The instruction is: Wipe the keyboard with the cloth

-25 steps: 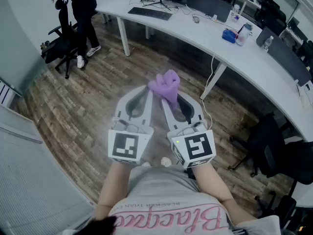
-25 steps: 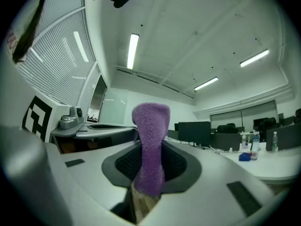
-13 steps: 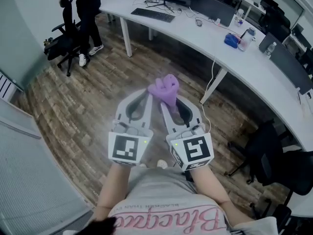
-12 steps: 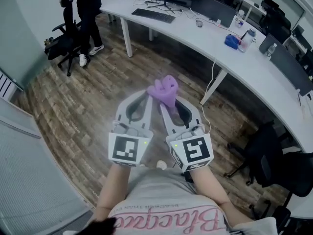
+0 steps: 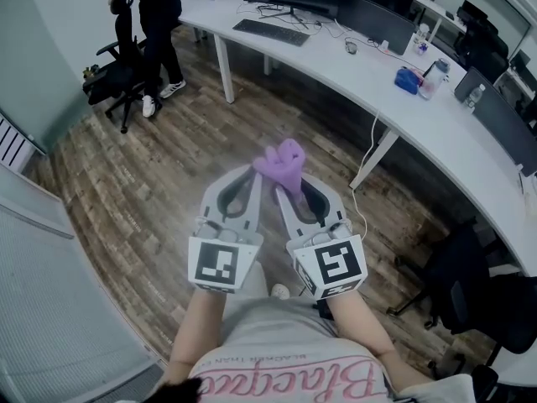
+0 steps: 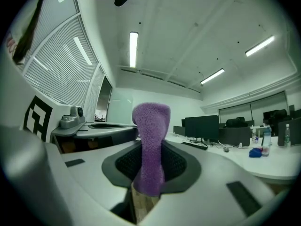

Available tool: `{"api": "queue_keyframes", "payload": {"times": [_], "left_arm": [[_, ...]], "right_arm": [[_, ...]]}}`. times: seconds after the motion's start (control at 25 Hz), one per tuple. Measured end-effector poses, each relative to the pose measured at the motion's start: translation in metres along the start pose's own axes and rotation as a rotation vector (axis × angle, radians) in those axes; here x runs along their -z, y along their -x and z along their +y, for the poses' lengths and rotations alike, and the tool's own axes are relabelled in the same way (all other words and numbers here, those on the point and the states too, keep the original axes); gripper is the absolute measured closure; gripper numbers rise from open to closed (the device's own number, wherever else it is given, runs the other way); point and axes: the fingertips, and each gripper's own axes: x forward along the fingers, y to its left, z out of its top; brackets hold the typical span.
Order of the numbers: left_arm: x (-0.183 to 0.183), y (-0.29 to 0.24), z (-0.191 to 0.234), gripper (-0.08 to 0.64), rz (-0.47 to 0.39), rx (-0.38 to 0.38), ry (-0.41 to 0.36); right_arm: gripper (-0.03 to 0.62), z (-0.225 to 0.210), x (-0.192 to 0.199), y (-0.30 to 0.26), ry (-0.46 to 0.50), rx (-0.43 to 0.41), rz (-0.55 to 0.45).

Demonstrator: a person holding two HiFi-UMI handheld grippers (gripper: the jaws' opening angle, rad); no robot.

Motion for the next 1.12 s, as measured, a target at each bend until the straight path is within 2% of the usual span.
{"api": "queue_keyframes", "payload": {"times": [0.36, 0.64, 0.84, 1.12], "left_arm": [[0.016, -0.056, 0.067, 0.553, -0.007, 0.027, 0.022], [0.032, -0.113, 0.145, 0.553, -0.016, 0.049, 0.012], [0.038, -0.144, 0.191, 0.553, -0.016, 0.046, 0.043], [0.052, -0.181, 0.252, 0.552, -0.001, 0.080, 0.013]], "right_arm": [[0.505, -0.022, 0.003, -0.084, -0.021, 0.035, 0.001], [0.505, -0.038, 0.004, -0.170, -0.026, 0.034, 0.015], [0.505, -0.047, 0.002, -0.224, -0.021, 0.044, 0.012], [0.505, -0.053, 0.000, -0.294, -0.028, 0.071, 0.003]]}}
